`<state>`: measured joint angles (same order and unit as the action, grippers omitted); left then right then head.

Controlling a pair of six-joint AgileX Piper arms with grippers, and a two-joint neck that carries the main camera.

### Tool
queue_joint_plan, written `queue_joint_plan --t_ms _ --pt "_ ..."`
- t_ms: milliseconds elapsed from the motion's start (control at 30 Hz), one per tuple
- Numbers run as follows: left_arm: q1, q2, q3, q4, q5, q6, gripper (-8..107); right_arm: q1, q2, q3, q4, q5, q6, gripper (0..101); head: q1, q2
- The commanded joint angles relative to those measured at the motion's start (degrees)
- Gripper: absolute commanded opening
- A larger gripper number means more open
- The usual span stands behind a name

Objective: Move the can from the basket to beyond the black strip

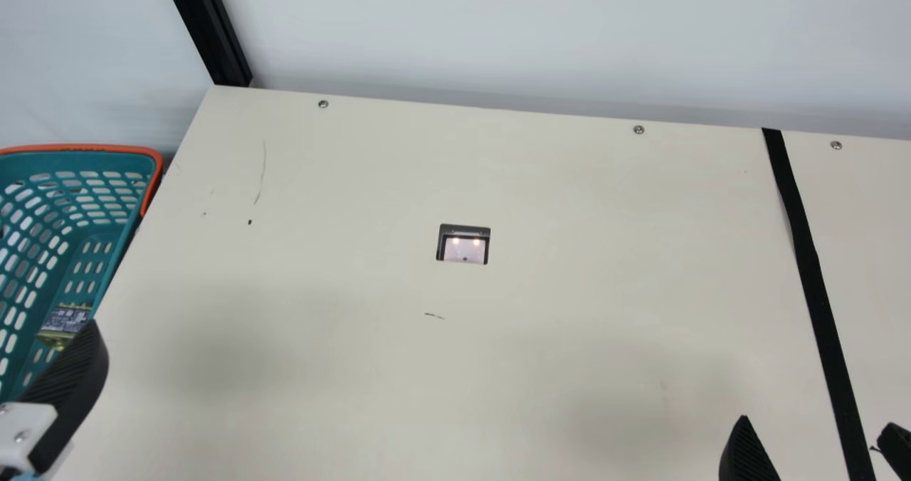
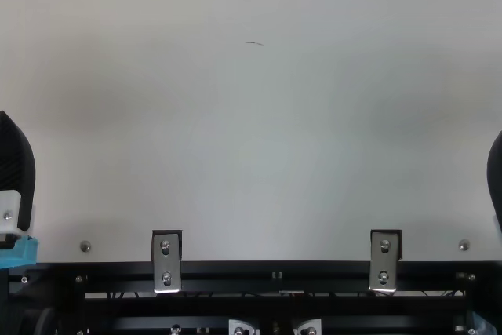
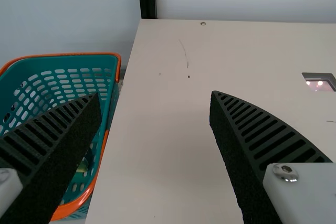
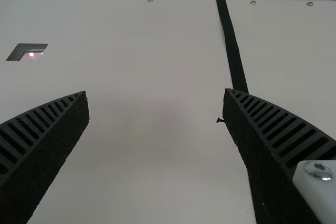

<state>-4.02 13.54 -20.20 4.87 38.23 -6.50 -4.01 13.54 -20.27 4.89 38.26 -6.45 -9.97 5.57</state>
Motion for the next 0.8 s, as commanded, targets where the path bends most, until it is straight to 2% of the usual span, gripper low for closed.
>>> queue_joint_plan --t_ms 0,767 --pt "0.0 0.0 0.0 0.0 0.0 0.0 90 0.0 0.0 0.0 0.0 0.0 0.0 101 -1.8 0.7" --pt "0.0 0.0 0.0 0.0 0.0 0.0 90 0.0 0.0 0.0 0.0 0.0 0.0 101 -1.6 3.5"
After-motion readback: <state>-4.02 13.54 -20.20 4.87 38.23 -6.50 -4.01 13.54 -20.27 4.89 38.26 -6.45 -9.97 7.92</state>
